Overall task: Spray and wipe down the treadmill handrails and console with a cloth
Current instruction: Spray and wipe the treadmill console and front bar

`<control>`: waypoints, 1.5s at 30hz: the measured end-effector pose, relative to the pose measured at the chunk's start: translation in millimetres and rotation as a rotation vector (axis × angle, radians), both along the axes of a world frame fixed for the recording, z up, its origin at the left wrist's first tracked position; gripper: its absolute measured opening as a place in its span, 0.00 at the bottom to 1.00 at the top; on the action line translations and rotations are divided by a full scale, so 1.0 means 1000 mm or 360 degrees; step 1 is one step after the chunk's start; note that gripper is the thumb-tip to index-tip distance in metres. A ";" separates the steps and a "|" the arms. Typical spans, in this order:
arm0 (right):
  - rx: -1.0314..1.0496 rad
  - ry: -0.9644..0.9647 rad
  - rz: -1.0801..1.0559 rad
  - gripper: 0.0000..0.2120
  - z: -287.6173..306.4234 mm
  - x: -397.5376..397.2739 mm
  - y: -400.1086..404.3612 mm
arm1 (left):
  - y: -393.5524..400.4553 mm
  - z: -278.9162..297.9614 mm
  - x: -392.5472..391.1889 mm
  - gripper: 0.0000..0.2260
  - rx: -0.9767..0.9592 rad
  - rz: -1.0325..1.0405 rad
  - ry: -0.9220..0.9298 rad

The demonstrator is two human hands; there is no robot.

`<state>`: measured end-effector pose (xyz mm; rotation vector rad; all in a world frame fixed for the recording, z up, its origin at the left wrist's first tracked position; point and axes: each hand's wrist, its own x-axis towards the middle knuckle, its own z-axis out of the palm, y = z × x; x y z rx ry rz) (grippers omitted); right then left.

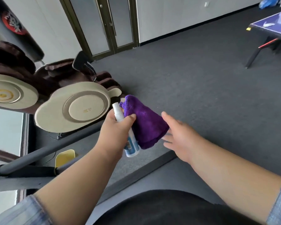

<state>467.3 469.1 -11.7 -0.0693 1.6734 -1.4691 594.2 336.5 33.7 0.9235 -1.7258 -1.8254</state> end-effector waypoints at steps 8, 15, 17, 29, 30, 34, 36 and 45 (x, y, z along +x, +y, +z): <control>-0.0792 -0.0392 -0.0440 0.18 -0.003 -0.073 -0.009 | -0.011 -0.029 -0.086 0.06 0.0109 -0.0256 -0.0025; -0.0874 -0.0432 -0.0241 0.26 -0.006 -0.116 -0.047 | -0.049 -0.045 -0.165 0.11 0.0233 -0.0371 0.0074; -0.0879 -0.0352 -0.0233 0.27 -0.010 -0.137 -0.054 | -0.059 -0.051 -0.186 0.11 0.0210 -0.0381 0.0051; -0.0483 -0.0118 -0.0355 0.17 -0.038 -0.314 -0.073 | -0.104 -0.085 -0.319 0.14 0.0034 -0.0153 -0.0268; -0.0483 -0.0132 -0.0303 0.16 -0.037 -0.334 -0.076 | -0.111 -0.086 -0.331 0.13 0.0023 -0.0123 -0.0294; -0.0442 -0.0203 -0.0053 0.11 -0.029 -0.401 -0.094 | -0.135 -0.086 -0.382 0.14 0.0070 -0.0311 -0.0420; -0.0436 -0.0250 0.0081 0.11 -0.023 -0.429 -0.108 | -0.143 -0.087 -0.407 0.18 0.0188 -0.0452 -0.0388; -0.0446 -0.0441 0.0244 0.15 -0.028 -0.499 -0.177 | -0.189 -0.093 -0.475 0.29 0.0622 -0.0550 -0.0010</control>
